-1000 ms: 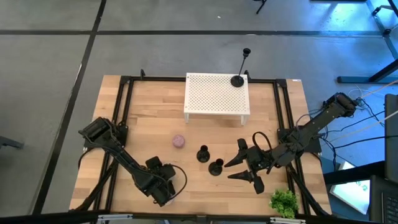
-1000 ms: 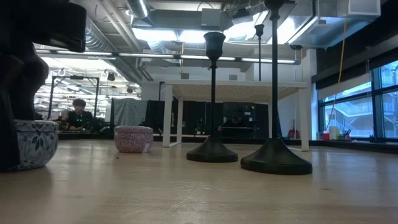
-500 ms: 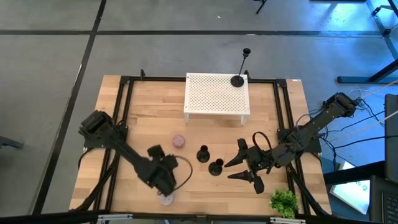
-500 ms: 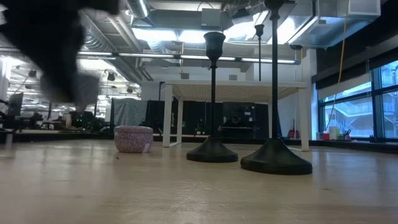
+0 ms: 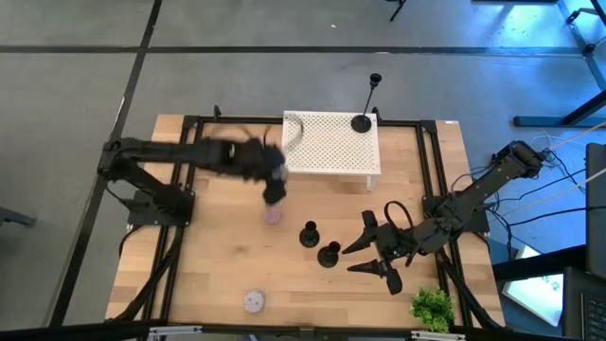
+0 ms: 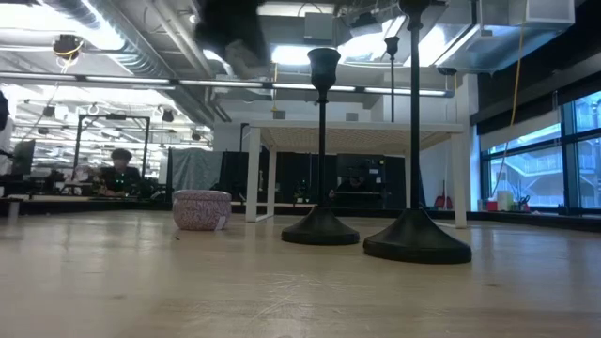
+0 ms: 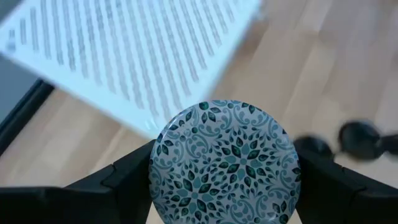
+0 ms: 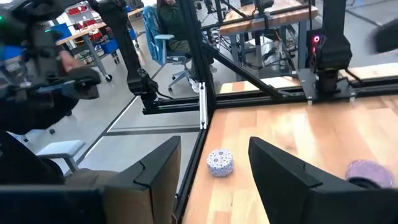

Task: Pick & Place candle stick holders
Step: Put the blue scented candle on the shelf

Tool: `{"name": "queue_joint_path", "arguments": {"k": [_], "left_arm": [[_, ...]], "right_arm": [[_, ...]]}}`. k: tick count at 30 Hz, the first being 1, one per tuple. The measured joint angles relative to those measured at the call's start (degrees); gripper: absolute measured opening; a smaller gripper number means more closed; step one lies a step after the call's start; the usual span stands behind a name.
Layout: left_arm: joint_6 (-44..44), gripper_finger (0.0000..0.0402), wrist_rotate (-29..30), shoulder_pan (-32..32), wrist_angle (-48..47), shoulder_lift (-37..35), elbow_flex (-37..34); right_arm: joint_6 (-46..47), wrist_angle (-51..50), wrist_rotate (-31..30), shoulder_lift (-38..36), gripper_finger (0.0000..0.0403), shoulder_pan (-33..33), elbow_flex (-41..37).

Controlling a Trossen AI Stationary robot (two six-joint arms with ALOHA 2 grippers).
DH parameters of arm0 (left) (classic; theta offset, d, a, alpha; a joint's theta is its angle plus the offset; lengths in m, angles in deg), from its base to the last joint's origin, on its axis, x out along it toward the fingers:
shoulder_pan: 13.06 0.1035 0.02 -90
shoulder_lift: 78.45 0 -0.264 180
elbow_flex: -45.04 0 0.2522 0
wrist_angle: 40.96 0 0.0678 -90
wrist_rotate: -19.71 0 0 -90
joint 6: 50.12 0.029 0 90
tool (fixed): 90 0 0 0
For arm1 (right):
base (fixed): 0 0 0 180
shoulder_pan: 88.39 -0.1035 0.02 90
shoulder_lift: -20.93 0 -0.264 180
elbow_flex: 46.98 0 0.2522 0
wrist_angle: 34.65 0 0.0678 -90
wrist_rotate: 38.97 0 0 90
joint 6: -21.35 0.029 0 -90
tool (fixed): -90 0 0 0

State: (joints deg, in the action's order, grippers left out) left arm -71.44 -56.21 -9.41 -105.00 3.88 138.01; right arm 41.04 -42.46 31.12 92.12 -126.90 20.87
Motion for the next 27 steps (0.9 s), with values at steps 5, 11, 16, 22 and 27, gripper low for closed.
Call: {"name": "queue_joint_path", "arguments": {"k": [5, 11, 16, 22, 27], "left_arm": [[7.4, 0.0292, -9.8, 10.8, 0.6, 3.5, 3.8], [13.6, 0.0292, -12.6, 12.7, -4.8, 14.7, 14.4], [16.5, 0.0292, -7.9, 10.7, -13.1, 23.7, 24.2], [18.2, 0.0292, -4.0, 10.5, -14.2, 25.7, 27.8], [17.7, 0.0292, -6.6, 13.6, -14.7, 25.5, 27.8]], "right_arm": [[-0.6, -2.3, 0.0, -0.8, 0.0193, 1.3, 0.0], [-0.6, -4.7, 1.6, -1.5, 0.0193, 4.9, 0.0], [-0.7, -7.9, 6.2, -3.0, 0.0193, 6.9, 0.0], [-1.1, -12.6, 6.5, -5.3, 0.0193, 7.0, 0.0], [-0.8, -16.3, 6.5, -6.2, 0.0193, 6.9, 0.0]]}}
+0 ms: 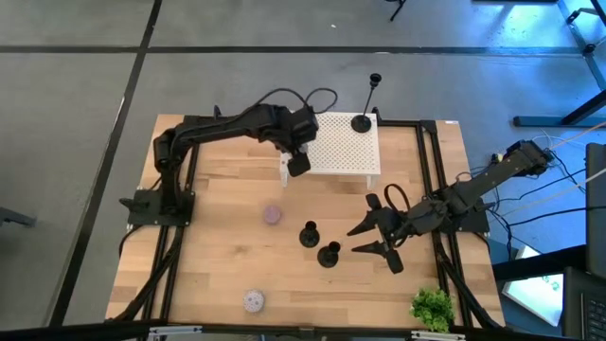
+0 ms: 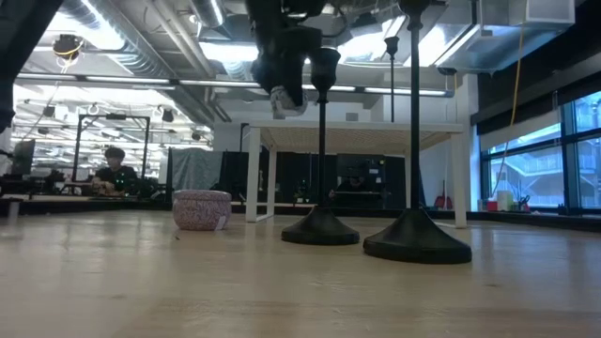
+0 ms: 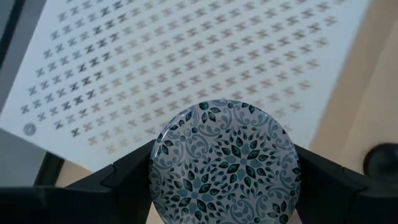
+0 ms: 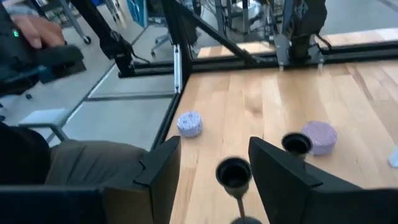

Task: Pick & Place candle stick holders
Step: Put the blue scented candle on the shelf

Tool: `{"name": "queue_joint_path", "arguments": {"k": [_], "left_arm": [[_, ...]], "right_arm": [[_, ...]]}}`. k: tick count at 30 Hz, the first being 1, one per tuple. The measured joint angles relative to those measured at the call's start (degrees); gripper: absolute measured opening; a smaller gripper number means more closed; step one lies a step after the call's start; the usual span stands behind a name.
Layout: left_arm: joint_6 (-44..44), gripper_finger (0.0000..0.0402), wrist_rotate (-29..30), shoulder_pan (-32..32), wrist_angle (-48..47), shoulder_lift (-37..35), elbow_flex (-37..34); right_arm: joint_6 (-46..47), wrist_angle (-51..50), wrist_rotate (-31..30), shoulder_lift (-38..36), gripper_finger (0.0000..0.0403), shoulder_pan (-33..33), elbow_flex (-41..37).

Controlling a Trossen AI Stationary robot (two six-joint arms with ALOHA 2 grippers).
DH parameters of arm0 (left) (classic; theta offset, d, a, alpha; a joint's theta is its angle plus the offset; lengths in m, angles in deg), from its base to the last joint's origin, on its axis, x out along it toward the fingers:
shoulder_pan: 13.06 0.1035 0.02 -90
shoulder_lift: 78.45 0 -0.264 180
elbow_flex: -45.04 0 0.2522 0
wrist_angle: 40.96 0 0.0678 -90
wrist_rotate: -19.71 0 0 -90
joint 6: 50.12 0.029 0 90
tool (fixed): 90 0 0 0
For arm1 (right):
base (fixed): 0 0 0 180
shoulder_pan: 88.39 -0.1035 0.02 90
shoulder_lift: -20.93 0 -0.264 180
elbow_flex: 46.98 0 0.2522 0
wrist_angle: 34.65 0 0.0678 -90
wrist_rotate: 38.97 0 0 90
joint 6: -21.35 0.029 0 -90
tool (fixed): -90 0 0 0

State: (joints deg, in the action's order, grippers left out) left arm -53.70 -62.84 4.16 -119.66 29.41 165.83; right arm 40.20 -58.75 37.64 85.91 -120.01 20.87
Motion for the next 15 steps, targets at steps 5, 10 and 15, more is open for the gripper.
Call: {"name": "queue_joint_path", "arguments": {"k": [5, 10, 15], "left_arm": [[0.4, 0.0292, -2.4, 1.7, 0.0, 0.0, 0.0], [1.8, 0.0292, -2.4, 1.8, 0.0, 0.0, 0.0], [2.7, 0.0292, -1.3, 1.2, 0.0, 0.0, -0.2]], "right_arm": [[-0.2, -0.5, 0.1, -0.6, 0.0193, 0.0, 0.0], [-0.2, -0.3, 0.1, -0.7, 0.0193, 0.0, 0.0], [-0.2, 0.5, -0.1, -0.7, 0.0193, 0.1, 0.0]]}}
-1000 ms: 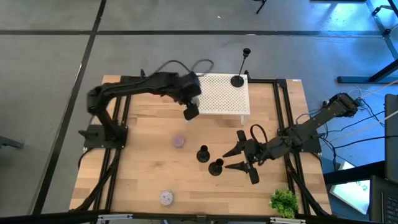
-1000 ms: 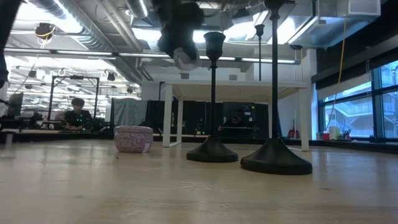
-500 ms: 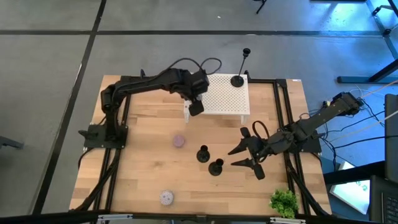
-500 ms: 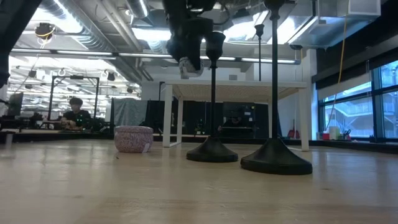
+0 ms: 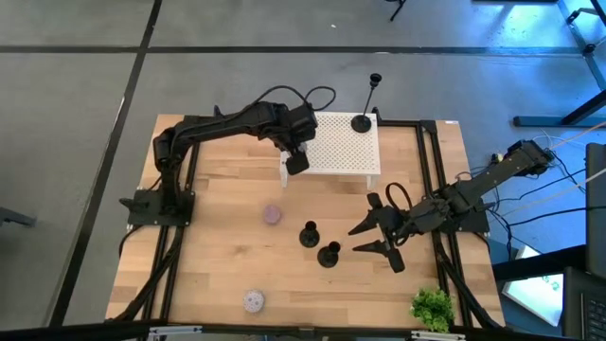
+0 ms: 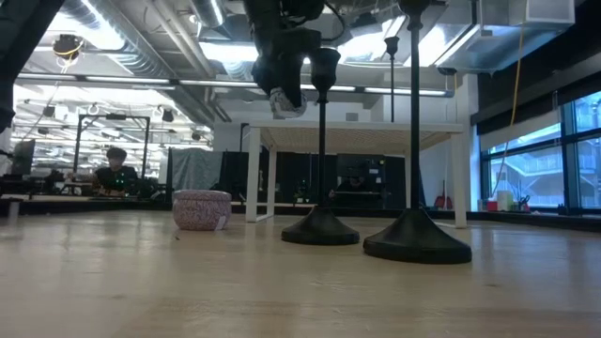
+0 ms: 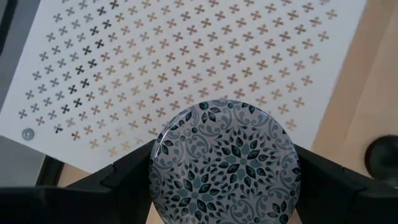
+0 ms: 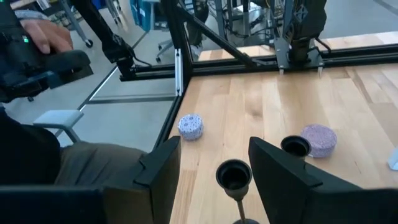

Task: Pick & Place candle stick holders
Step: Put the blue scented candle on the shelf

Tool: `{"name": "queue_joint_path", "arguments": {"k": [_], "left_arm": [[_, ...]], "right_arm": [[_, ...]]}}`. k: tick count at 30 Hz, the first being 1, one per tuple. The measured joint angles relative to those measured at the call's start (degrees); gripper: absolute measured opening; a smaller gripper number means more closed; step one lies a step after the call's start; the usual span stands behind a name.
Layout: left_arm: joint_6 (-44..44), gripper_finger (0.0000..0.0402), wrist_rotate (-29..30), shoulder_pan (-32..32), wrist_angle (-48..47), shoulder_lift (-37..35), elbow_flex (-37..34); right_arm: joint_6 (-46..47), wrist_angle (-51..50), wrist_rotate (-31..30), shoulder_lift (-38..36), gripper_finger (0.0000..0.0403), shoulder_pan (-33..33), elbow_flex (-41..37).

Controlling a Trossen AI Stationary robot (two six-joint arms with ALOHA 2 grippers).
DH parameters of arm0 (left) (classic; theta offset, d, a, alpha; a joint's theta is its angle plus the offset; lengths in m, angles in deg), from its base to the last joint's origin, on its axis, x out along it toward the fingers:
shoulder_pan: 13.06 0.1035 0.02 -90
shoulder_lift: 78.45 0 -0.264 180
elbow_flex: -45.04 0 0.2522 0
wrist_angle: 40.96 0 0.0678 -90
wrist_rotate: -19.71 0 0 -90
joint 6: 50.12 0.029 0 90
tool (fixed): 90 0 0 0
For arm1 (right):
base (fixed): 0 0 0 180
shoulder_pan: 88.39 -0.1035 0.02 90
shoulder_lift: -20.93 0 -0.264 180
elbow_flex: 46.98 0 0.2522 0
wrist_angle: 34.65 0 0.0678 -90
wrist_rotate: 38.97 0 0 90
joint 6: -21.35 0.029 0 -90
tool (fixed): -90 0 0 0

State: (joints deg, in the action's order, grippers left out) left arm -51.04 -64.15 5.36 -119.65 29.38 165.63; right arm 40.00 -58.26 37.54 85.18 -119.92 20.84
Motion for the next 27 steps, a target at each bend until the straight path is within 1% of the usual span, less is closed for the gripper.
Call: {"name": "queue_joint_path", "arguments": {"k": [10, 27], "left_arm": [[1.1, 0.0292, 0.0, -1.0, -0.7, 0.3, 0.0], [2.3, 0.0297, 1.0, -1.4, -0.1, 2.8, -0.1]], "right_arm": [[0.0, 1.2, -1.3, 0.0, 0.0193, 0.0, 0.0], [0.0, 1.0, -1.5, 0.0, 0.0193, 0.0, 0.0]]}}
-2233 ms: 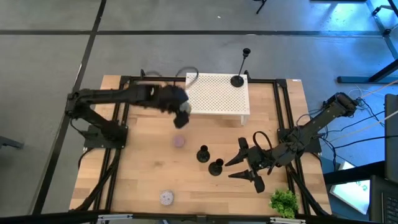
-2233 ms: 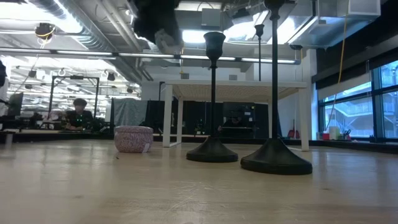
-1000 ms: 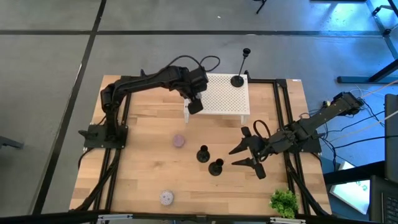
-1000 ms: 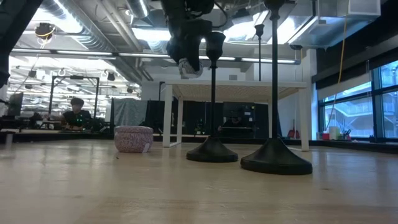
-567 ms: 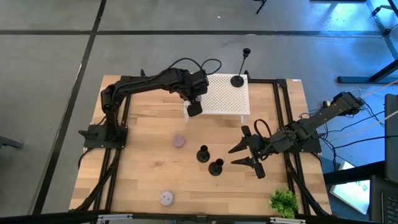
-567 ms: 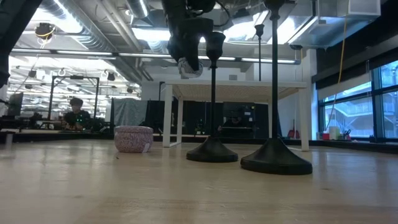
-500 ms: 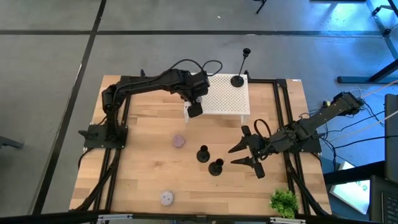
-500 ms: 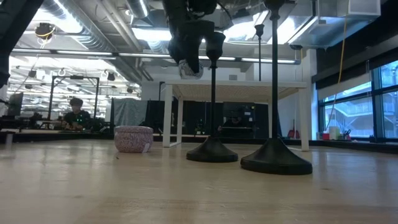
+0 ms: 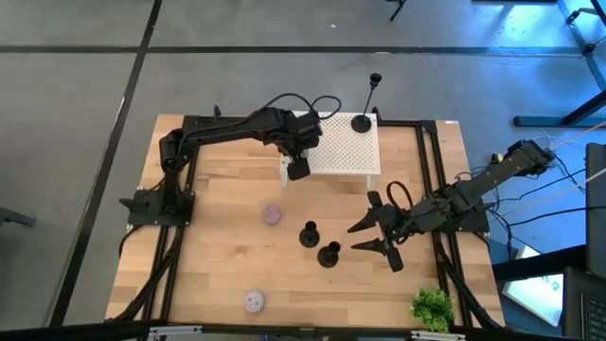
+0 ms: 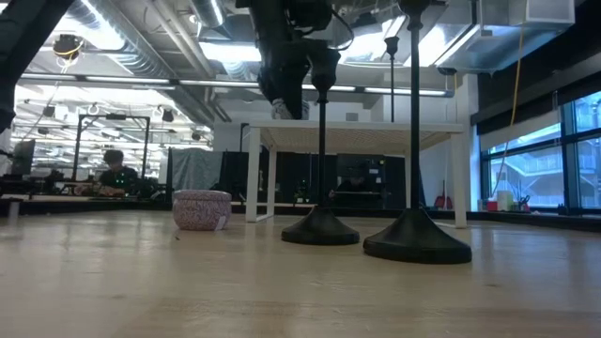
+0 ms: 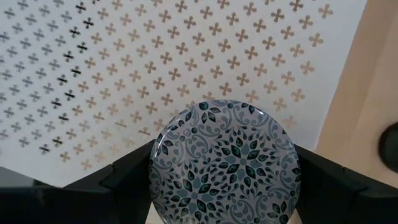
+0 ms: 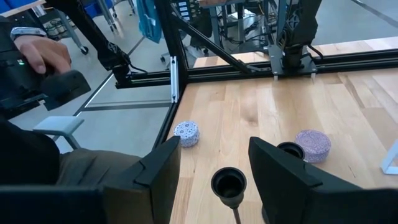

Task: Pick & Place candle stick holders
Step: Put the blue scented candle on the shelf

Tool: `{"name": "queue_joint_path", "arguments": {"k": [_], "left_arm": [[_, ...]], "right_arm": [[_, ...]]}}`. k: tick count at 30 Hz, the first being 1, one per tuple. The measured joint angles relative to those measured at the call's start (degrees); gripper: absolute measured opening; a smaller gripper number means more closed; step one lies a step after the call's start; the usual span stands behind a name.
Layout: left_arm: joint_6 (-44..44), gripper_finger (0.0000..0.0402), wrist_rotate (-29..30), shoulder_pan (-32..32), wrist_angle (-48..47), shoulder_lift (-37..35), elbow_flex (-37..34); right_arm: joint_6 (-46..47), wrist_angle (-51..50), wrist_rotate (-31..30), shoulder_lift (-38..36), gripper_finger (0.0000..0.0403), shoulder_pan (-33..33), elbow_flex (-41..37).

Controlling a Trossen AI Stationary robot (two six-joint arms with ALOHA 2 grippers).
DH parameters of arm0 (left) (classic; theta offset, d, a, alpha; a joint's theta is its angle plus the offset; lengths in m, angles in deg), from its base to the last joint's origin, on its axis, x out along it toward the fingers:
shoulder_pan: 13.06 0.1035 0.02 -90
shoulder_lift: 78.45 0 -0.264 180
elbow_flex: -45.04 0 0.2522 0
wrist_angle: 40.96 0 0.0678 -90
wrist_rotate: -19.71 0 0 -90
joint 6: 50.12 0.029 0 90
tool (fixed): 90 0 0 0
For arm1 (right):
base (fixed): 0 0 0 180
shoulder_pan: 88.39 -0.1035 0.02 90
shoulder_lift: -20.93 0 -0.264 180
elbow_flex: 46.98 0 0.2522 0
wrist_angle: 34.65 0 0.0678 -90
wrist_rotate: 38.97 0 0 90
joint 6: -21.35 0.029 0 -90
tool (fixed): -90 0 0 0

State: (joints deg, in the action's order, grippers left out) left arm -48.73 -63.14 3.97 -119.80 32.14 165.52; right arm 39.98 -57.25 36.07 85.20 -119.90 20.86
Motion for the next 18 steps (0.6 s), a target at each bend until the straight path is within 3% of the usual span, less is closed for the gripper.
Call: {"name": "queue_joint_path", "arguments": {"k": [7, 18], "left_arm": [[0.9, 0.0312, 3.5, -0.2, 0.0, 0.0, 0.0], [0.5, 0.0324, 3.3, -0.2, -0.5, 0.0, 0.0]], "right_arm": [[0.0, 0.0, 0.0, 0.0, 0.0193, 0.0, 0.0], [0.0, 0.0, 0.0, 0.0, 0.0193, 0.0, 0.0]]}}
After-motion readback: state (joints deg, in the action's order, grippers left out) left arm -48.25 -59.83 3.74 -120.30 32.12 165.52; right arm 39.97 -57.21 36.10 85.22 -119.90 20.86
